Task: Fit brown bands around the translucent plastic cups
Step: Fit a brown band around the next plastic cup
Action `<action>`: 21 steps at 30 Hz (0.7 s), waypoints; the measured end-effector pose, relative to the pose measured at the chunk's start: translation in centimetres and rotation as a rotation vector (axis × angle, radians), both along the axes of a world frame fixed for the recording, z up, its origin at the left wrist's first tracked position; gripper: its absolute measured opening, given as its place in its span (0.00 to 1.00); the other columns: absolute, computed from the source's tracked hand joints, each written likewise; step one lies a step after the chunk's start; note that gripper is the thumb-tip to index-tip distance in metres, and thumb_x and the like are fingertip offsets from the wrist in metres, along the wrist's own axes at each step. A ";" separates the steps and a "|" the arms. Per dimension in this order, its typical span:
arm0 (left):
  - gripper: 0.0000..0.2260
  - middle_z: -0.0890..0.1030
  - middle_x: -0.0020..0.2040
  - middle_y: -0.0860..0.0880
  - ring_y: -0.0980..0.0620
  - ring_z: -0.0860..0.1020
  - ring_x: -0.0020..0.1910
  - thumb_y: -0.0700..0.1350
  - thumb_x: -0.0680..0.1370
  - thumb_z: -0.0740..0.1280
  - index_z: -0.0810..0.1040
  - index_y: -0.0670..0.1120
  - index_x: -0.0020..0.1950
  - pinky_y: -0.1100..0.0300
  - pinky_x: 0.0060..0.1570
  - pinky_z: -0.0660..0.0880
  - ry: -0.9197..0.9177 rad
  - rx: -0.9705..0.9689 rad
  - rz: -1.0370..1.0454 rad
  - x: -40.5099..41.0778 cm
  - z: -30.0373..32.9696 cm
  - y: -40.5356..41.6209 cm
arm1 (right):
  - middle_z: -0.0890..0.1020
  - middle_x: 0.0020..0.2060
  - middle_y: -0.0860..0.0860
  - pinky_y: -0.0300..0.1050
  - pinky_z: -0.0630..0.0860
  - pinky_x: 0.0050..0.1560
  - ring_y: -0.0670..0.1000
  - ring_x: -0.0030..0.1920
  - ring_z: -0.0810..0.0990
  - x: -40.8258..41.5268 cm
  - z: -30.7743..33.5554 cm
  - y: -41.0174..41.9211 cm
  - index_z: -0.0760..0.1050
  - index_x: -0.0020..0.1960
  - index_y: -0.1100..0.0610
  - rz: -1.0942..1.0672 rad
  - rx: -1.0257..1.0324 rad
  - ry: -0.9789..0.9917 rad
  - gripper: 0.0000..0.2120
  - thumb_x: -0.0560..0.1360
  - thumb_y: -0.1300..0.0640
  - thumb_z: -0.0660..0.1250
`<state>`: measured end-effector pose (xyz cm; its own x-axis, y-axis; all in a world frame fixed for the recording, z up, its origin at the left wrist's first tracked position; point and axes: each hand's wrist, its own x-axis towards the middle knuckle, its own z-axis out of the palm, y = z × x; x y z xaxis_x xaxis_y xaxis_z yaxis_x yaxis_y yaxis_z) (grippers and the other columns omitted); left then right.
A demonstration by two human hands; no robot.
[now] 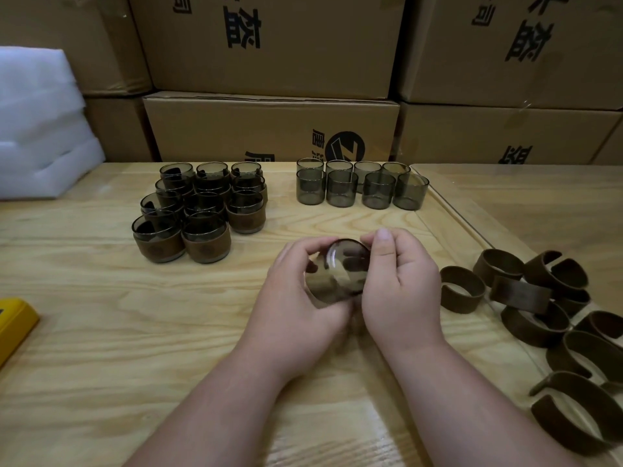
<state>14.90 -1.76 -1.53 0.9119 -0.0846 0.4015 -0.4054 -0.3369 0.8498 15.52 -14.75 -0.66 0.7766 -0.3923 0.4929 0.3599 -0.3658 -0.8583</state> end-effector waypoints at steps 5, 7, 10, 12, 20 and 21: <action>0.27 0.80 0.55 0.68 0.65 0.79 0.55 0.60 0.60 0.75 0.75 0.63 0.58 0.66 0.55 0.76 0.089 -0.016 0.053 -0.3 0.3 -0.1 | 0.80 0.45 0.39 0.49 0.78 0.54 0.45 0.53 0.79 -0.2 0.2 -0.1 0.76 0.49 0.45 -0.065 -0.126 0.036 0.09 0.74 0.55 0.59; 0.29 0.81 0.55 0.66 0.64 0.79 0.56 0.63 0.60 0.73 0.75 0.63 0.60 0.62 0.58 0.76 0.120 0.034 0.055 -0.4 0.3 0.0 | 0.75 0.49 0.39 0.54 0.75 0.60 0.46 0.57 0.75 -0.2 0.4 -0.3 0.76 0.51 0.47 -0.121 -0.220 0.090 0.10 0.72 0.52 0.59; 0.31 0.82 0.55 0.65 0.61 0.79 0.59 0.65 0.60 0.72 0.74 0.62 0.63 0.51 0.66 0.74 0.173 0.110 0.018 -0.5 0.3 -0.1 | 0.72 0.53 0.42 0.57 0.72 0.64 0.49 0.60 0.72 -0.1 0.4 -0.5 0.76 0.52 0.49 -0.175 -0.303 0.206 0.13 0.75 0.47 0.56; 0.32 0.82 0.55 0.65 0.63 0.78 0.59 0.66 0.61 0.70 0.73 0.61 0.64 0.49 0.68 0.72 0.179 0.148 -0.004 -0.7 0.5 -0.2 | 0.71 0.53 0.43 0.57 0.71 0.64 0.51 0.62 0.72 -0.1 0.3 -0.7 0.76 0.53 0.49 -0.189 -0.341 0.270 0.16 0.79 0.44 0.53; 0.29 0.81 0.53 0.66 0.69 0.75 0.58 0.61 0.66 0.73 0.70 0.63 0.66 0.47 0.74 0.65 0.184 0.239 0.003 -0.6 0.5 -0.1 | 0.74 0.55 0.45 0.55 0.68 0.66 0.52 0.63 0.72 0.1 0.1 -0.6 0.78 0.56 0.50 -0.164 -0.361 0.278 0.23 0.79 0.40 0.49; 0.31 0.81 0.53 0.67 0.72 0.73 0.58 0.60 0.67 0.73 0.68 0.65 0.68 0.47 0.75 0.62 0.185 0.266 -0.001 -0.6 0.4 -0.1 | 0.76 0.58 0.46 0.56 0.66 0.68 0.51 0.65 0.72 0.1 0.1 -0.6 0.79 0.59 0.50 -0.194 -0.381 0.271 0.24 0.78 0.40 0.49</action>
<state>14.32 -1.86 -1.12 0.9672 -0.1652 0.1929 -0.2529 -0.5567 0.7913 15.63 -15.31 -0.52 0.8272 -0.3732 0.4200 0.0372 -0.7095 -0.7038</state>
